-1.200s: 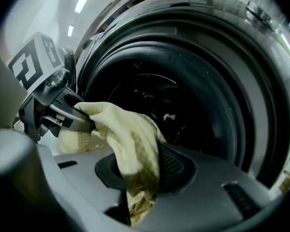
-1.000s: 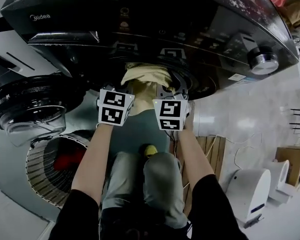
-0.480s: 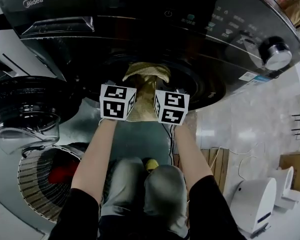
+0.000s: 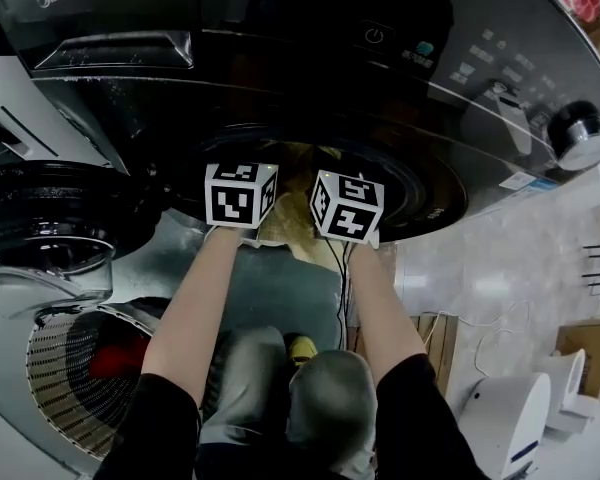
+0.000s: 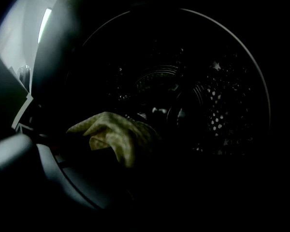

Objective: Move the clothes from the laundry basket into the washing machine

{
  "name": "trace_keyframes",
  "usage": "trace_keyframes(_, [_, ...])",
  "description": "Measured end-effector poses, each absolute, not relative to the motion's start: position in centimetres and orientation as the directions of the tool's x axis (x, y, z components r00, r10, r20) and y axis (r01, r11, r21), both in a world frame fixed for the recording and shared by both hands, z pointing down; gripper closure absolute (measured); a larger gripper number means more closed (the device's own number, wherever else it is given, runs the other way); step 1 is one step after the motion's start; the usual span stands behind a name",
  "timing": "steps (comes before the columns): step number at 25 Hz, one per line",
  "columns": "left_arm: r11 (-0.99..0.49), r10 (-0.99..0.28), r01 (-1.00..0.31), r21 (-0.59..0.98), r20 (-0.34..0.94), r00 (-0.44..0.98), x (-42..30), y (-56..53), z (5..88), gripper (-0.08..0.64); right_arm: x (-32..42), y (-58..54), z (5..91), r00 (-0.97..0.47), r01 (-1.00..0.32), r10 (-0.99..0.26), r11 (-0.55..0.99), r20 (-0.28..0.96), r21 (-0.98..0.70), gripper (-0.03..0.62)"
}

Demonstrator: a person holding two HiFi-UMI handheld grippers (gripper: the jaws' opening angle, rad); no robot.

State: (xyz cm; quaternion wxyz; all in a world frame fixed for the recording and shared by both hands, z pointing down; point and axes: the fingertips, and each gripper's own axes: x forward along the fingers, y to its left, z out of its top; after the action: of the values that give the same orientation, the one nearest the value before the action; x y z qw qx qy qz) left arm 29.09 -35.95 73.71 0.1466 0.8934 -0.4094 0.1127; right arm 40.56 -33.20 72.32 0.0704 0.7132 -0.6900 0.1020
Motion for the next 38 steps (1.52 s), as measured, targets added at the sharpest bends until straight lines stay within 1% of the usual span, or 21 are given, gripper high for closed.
trace_keyframes(6, [-0.617, -0.694, -0.762, 0.195, 0.323, 0.644, 30.0, -37.8, 74.1, 0.525, 41.5, -34.9, 72.8, 0.029, -0.997, -0.968, -0.044, 0.249, -0.056, 0.477])
trace_keyframes(10, [-0.602, -0.697, -0.772, 0.204, 0.339, 0.632, 29.9, -38.4, 74.7, 0.522, 41.7, -35.3, 73.6, 0.036, -0.992, -0.957, -0.069, 0.289, -0.105, 0.469])
trace_keyframes(12, [-0.593, -0.696, -0.778, 0.207, 0.353, 0.625, 29.8, -38.6, 75.0, 0.518, 41.8, -35.3, 73.7, 0.040, -0.991, -0.954, -0.077, 0.297, -0.113, 0.456])
trace_keyframes(15, [-0.586, -0.697, -0.783, 0.211, 0.362, 0.619, 29.5, -38.8, 75.1, 0.460, 42.1, -35.3, 73.8, 0.050, -0.989, -0.951, -0.088, 0.304, -0.115, 0.437])
trace_keyframes(17, [-0.582, -0.699, -0.786, 0.208, 0.366, 0.614, 29.5, -38.7, 75.2, 0.435, 42.2, -35.3, 73.8, 0.051, -0.988, -0.949, -0.092, 0.310, -0.120, 0.417])
trace_keyframes(20, [-0.580, -0.704, -0.790, 0.198, 0.366, 0.608, 29.3, -38.6, 74.9, 0.401, 42.1, -35.2, 73.8, 0.040, -0.988, -0.948, -0.085, 0.317, -0.130, 0.359])
trace_keyframes(23, [-0.578, -0.707, -0.791, 0.201, 0.362, 0.608, 29.0, -38.5, 74.5, 0.368, 41.9, -35.0, 73.5, 0.033, -0.988, -0.948, -0.079, 0.317, -0.133, 0.331])
trace_keyframes(28, [-0.585, -0.706, -0.784, 0.209, 0.344, 0.619, 28.8, -38.1, 73.7, 0.346, 41.4, -34.5, 73.0, 0.032, -0.990, -0.951, -0.073, 0.306, -0.123, 0.291])
trace_keyframes(30, [-0.594, -0.702, -0.776, 0.213, 0.336, 0.629, 29.0, -38.0, 73.3, 0.337, 41.1, -34.4, 72.8, 0.029, -0.990, -0.952, -0.069, 0.303, -0.125, 0.264])
trace_keyframes(33, [-0.599, -0.700, -0.771, 0.216, 0.328, 0.635, 29.1, -37.7, 73.0, 0.333, 40.6, -34.2, 72.2, 0.017, -0.990, -0.959, -0.056, 0.284, -0.132, 0.256])
trace_keyframes(38, [-0.600, -0.699, -0.767, 0.227, 0.317, 0.641, 28.7, -37.3, 72.6, 0.333, 40.2, -33.8, 70.5, 0.020, -0.992, -0.971, -0.049, 0.240, -0.116, 0.261])
